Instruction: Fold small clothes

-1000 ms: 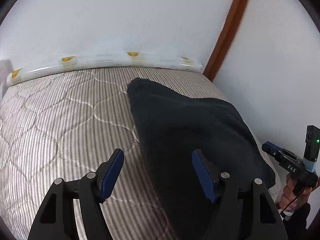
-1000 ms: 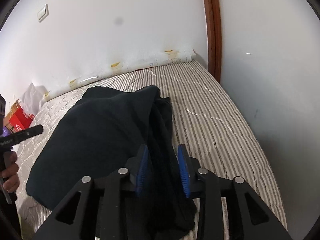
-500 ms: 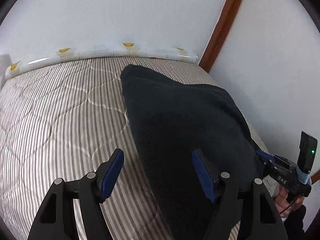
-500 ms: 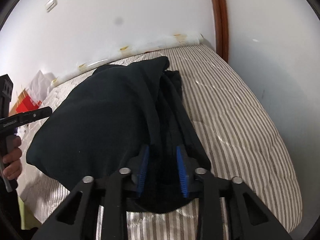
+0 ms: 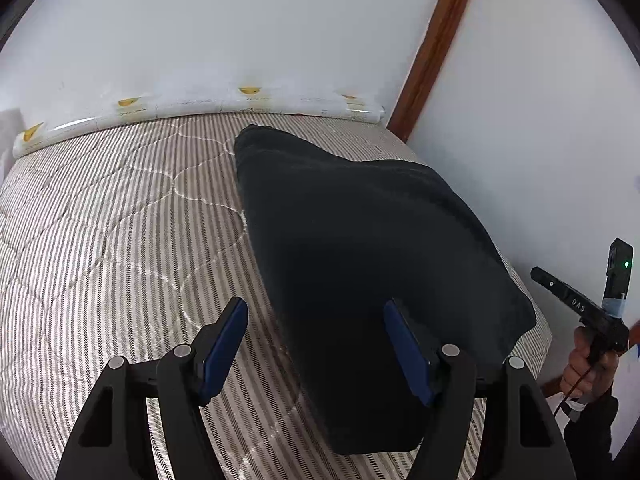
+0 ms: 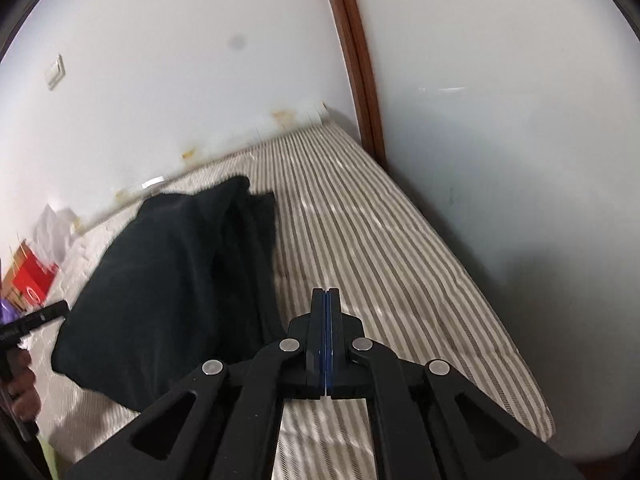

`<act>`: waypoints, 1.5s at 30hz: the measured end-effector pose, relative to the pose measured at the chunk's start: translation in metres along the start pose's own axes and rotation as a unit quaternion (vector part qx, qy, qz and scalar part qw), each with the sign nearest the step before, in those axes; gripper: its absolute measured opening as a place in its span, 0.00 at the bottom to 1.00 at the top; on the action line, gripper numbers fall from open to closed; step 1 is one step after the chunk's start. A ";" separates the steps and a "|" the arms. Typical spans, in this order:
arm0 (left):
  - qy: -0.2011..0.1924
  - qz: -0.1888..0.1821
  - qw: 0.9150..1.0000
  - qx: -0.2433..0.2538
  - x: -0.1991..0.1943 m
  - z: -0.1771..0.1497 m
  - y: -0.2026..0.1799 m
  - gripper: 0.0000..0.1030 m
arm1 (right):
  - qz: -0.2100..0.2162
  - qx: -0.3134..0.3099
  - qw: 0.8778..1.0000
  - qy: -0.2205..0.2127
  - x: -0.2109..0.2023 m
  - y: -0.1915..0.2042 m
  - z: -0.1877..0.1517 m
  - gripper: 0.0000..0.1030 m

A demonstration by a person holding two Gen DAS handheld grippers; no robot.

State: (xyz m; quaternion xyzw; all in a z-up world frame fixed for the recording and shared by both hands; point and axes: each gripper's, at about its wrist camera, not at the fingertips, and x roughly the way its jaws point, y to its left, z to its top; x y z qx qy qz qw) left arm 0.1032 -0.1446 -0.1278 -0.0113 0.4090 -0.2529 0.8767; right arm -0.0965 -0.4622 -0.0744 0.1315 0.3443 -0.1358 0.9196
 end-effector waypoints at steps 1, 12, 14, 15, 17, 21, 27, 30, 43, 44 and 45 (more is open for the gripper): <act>0.002 -0.002 1.000 0.003 0.001 -0.001 -0.002 0.67 | -0.003 -0.009 1.000 0.000 -0.001 0.002 -0.002 0.00; 0.038 0.014 0.998 0.052 0.019 -0.039 -0.014 0.69 | 0.038 -0.033 0.999 0.015 0.005 0.040 0.004 0.06; 0.032 0.002 0.998 0.046 0.016 -0.040 -0.010 0.69 | 0.043 -0.038 0.998 0.013 0.009 0.049 0.013 0.14; 0.032 -0.004 0.999 0.040 0.015 -0.038 -0.007 0.71 | 0.046 -0.042 0.998 0.012 0.011 0.054 0.017 0.23; 0.022 -0.021 0.999 0.026 0.009 -0.030 0.001 0.71 | 0.050 -0.049 0.997 0.010 0.015 0.063 0.028 0.44; -0.022 0.021 0.999 0.037 -0.001 -0.011 0.006 0.70 | 0.052 -0.058 0.997 0.000 0.031 0.079 0.057 0.49; -0.030 0.040 0.999 0.020 0.011 0.029 0.029 0.70 | 0.047 -0.046 0.997 0.049 0.094 0.090 0.103 0.49; -0.030 0.043 0.999 0.010 0.022 0.044 0.040 0.70 | 0.068 -0.040 0.994 0.074 0.121 0.092 0.114 0.48; -0.005 0.001 1.000 -0.026 0.065 0.058 0.067 0.70 | 0.114 -0.059 0.991 0.028 0.133 0.089 0.133 0.07; -0.005 0.004 1.000 -0.026 0.066 0.058 0.066 0.70 | 0.108 -0.062 0.992 0.031 0.139 0.089 0.135 0.07; -0.005 0.007 1.000 -0.025 0.066 0.058 0.065 0.70 | 0.097 -0.073 0.991 0.050 0.154 0.093 0.133 0.07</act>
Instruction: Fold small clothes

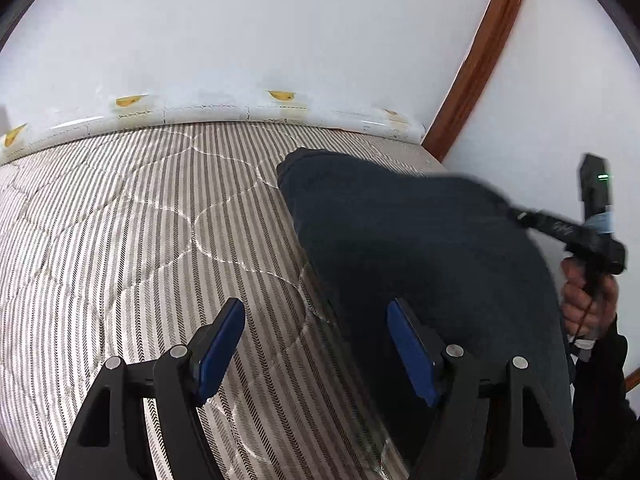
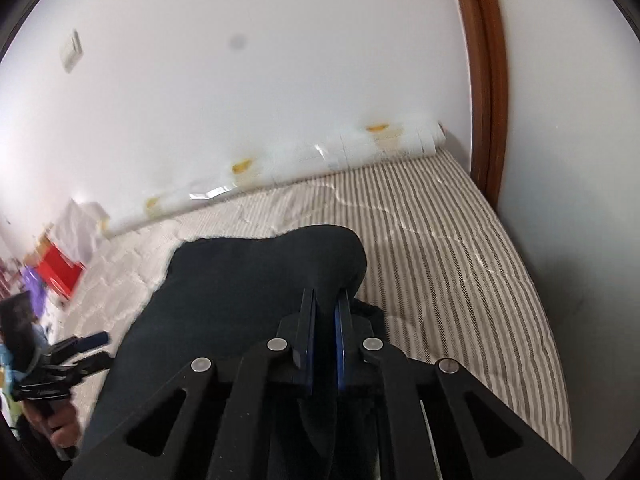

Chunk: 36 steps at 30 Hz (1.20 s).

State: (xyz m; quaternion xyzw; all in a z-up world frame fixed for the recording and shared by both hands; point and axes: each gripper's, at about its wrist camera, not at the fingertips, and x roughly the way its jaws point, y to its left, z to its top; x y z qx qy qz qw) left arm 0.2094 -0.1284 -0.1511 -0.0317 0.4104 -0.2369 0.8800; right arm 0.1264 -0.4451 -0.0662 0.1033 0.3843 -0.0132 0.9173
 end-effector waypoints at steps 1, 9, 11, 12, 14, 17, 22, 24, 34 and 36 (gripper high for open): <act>0.000 0.000 1.000 -0.001 0.000 0.000 0.000 0.70 | -0.008 -0.004 1.000 0.024 0.013 0.001 -0.002 0.07; -0.006 -0.004 1.000 0.013 -0.004 0.005 -0.010 0.70 | -0.080 -0.050 0.995 0.021 0.001 0.014 -0.015 0.15; -0.009 -0.006 1.000 0.016 -0.006 0.004 -0.015 0.70 | -0.086 -0.055 0.995 0.006 -0.017 0.018 -0.017 0.18; -0.008 -0.008 1.000 0.016 -0.006 0.003 -0.016 0.70 | -0.085 -0.057 0.995 -0.002 -0.026 0.020 -0.020 0.18; 0.001 -0.008 1.000 0.019 -0.002 0.000 -0.020 0.70 | -0.069 -0.060 0.996 -0.012 -0.042 0.024 -0.026 0.18; 0.019 0.006 0.999 0.030 0.007 -0.008 -0.025 0.70 | -0.050 -0.078 0.996 -0.015 -0.050 0.035 -0.044 0.18; 0.020 0.002 1.000 0.017 0.006 -0.010 -0.021 0.71 | -0.081 -0.076 0.993 0.036 -0.020 0.027 -0.075 0.18; 0.019 0.004 1.000 0.018 0.004 -0.009 -0.021 0.71 | -0.085 -0.061 0.993 0.047 -0.012 0.018 -0.081 0.18; 0.011 0.021 0.999 0.033 -0.003 -0.014 -0.031 0.71 | -0.075 -0.022 0.997 0.011 -0.058 0.001 -0.087 0.19; 0.009 0.022 0.999 0.032 -0.005 -0.015 -0.033 0.71 | -0.069 -0.024 0.997 0.001 -0.068 0.007 -0.091 0.20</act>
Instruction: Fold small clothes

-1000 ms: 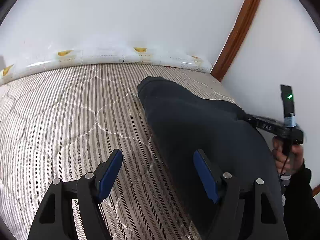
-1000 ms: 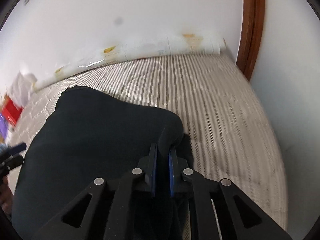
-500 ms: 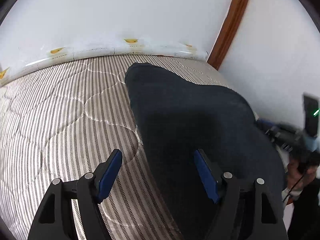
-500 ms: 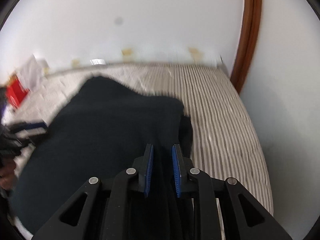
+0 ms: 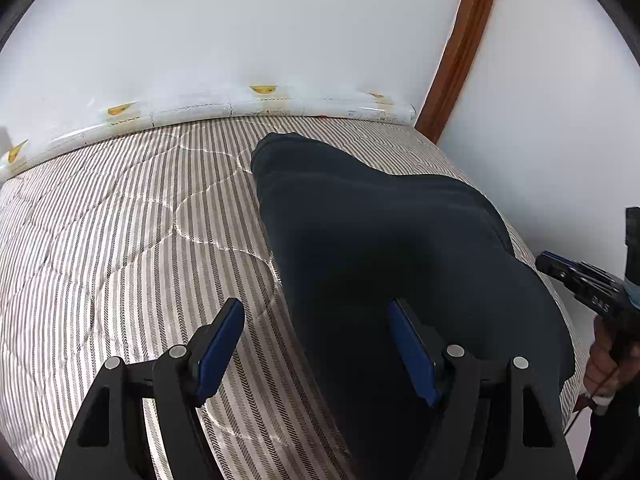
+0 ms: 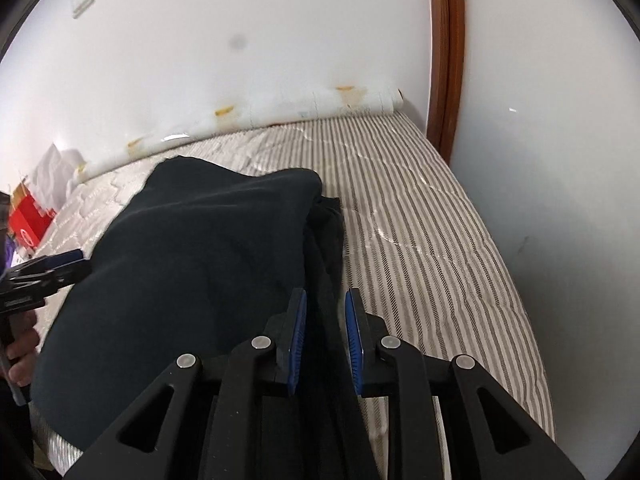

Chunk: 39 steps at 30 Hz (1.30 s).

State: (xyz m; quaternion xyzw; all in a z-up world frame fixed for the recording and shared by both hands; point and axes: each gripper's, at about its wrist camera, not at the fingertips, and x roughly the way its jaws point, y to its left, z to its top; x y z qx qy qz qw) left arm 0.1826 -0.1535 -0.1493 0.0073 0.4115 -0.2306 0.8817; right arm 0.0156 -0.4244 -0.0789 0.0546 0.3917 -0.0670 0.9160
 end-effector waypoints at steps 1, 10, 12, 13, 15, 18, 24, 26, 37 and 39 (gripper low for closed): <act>-0.001 0.001 1.000 0.000 -0.001 -0.001 -0.002 0.71 | 0.002 -0.001 1.000 -0.004 -0.004 0.002 -0.002 0.20; -0.004 0.016 1.000 0.003 -0.018 -0.015 -0.009 0.71 | 0.046 -0.042 0.997 -0.048 -0.030 0.051 -0.020 0.36; -0.005 0.016 1.000 0.002 -0.023 -0.019 -0.009 0.71 | 0.028 -0.071 0.997 -0.021 -0.016 0.066 -0.031 0.35; -0.005 0.014 1.000 0.000 -0.027 -0.021 -0.010 0.71 | 0.006 -0.081 0.997 -0.004 -0.008 0.072 -0.035 0.35; -0.005 0.018 1.000 -0.002 -0.036 -0.023 -0.010 0.71 | -0.022 -0.083 0.996 0.003 -0.004 0.075 -0.041 0.35; -0.012 0.024 1.000 0.002 -0.054 -0.027 -0.014 0.71 | -0.011 -0.047 0.999 -0.002 -0.027 0.065 -0.033 0.35; -0.029 0.028 0.999 0.000 -0.102 -0.030 -0.031 0.71 | -0.044 0.006 0.999 -0.032 -0.090 0.048 -0.025 0.42; -0.038 0.036 0.999 0.002 -0.121 -0.032 -0.039 0.76 | -0.051 0.024 0.998 -0.034 -0.108 0.045 -0.024 0.50; -0.066 0.063 0.996 0.026 -0.208 -0.051 -0.072 0.91 | -0.079 0.041 0.995 -0.055 -0.192 0.052 -0.044 0.91; -0.069 0.065 0.995 0.026 -0.215 -0.054 -0.073 0.91 | -0.079 0.040 0.994 -0.060 -0.200 0.053 -0.046 0.92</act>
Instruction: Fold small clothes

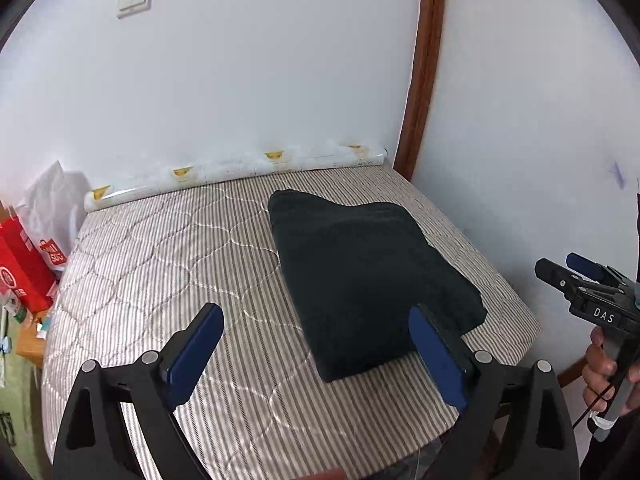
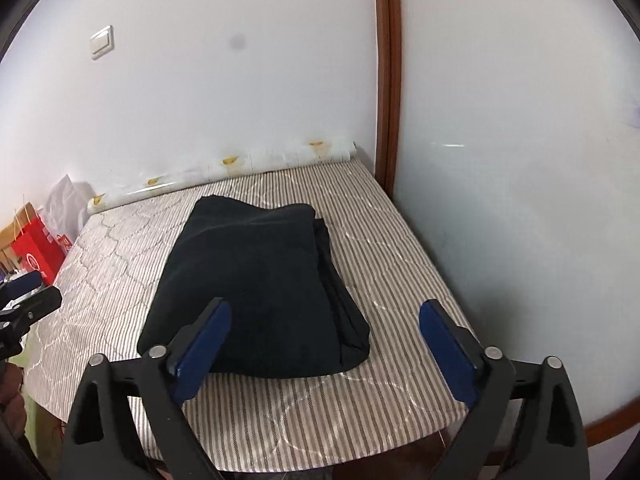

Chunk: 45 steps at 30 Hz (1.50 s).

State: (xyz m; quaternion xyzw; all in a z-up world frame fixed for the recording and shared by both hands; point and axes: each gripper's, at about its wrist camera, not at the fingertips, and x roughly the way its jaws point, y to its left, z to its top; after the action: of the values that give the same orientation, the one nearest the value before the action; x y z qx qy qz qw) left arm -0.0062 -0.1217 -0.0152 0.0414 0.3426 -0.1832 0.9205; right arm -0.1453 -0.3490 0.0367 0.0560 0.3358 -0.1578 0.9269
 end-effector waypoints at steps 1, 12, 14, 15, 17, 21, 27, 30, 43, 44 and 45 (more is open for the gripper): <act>-0.001 -0.001 1.000 -0.001 -0.004 -0.001 0.001 0.91 | 0.002 0.001 1.000 0.000 -0.003 0.000 -0.001 0.92; -0.007 0.004 1.000 -0.007 -0.015 -0.010 0.004 0.91 | 0.002 -0.013 1.000 0.000 -0.023 0.002 -0.015 0.93; -0.006 0.004 1.000 -0.009 -0.015 -0.012 0.004 0.91 | 0.004 -0.013 1.000 0.000 -0.024 0.002 -0.017 0.93; -0.006 0.004 1.000 -0.009 -0.014 -0.012 0.004 0.91 | 0.003 -0.014 1.000 -0.001 -0.025 0.002 -0.018 0.93; -0.005 0.006 1.000 -0.006 -0.014 -0.014 0.003 0.91 | 0.002 -0.017 1.000 -0.003 -0.025 0.002 -0.019 0.93; -0.005 0.008 1.000 -0.007 -0.013 -0.016 0.005 0.91 | 0.004 -0.014 1.000 -0.004 -0.027 0.001 -0.021 0.93; -0.004 0.010 1.000 -0.010 -0.013 -0.017 0.007 0.91 | 0.006 -0.012 1.000 -0.004 -0.026 0.001 -0.021 0.93; -0.003 0.009 1.000 -0.011 -0.012 -0.017 0.009 0.91 | 0.010 -0.014 1.000 -0.005 -0.027 0.003 -0.021 0.93; -0.003 0.008 1.000 -0.014 -0.013 -0.018 0.012 0.91 | 0.021 -0.019 1.000 -0.007 -0.030 0.009 -0.024 0.93; -0.002 0.007 1.000 -0.015 -0.013 -0.018 0.012 0.91 | 0.021 -0.019 1.000 -0.007 -0.031 0.009 -0.025 0.93; -0.001 0.007 1.000 -0.015 -0.013 -0.018 0.012 0.91 | 0.023 -0.017 1.000 -0.007 -0.031 0.009 -0.025 0.93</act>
State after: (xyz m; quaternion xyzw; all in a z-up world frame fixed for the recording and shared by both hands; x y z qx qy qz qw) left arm -0.0219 -0.1025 -0.0215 0.0293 0.3438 -0.1719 0.9227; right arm -0.1795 -0.3271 0.0376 0.0465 0.3307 -0.1313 0.9334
